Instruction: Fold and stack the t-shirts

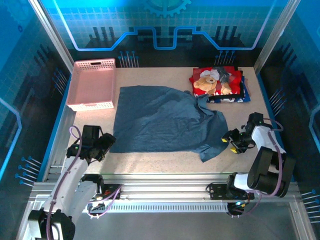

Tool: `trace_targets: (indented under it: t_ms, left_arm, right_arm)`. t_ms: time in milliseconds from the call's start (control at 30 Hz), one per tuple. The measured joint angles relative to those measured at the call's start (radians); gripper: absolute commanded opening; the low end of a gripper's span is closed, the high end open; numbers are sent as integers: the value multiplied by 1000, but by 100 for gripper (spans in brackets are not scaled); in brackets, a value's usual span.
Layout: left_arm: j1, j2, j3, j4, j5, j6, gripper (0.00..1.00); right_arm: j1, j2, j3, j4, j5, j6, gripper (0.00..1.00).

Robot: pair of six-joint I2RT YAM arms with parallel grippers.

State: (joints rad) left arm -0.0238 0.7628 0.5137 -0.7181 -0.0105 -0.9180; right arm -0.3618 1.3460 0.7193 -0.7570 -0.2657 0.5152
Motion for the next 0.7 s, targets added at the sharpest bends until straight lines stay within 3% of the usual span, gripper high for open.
trace_targets:
  t_ms: [100,333,433,700]
  left_arm:
    - [0,6,0,25,19,0,76]
    - [0,11,-24,72,44,0,75]
    - [0,11,-27,72,44,0,75]
    - [0,12,-66,89,44,-1,75]
  right_arm:
    - [0,52,0,60,-7,0,45]
    - [3,158,0,141,-14,35,5]
    - [3,117,16,104,5,34,0]
    - [-2,-123,140,-48,72,23,1]
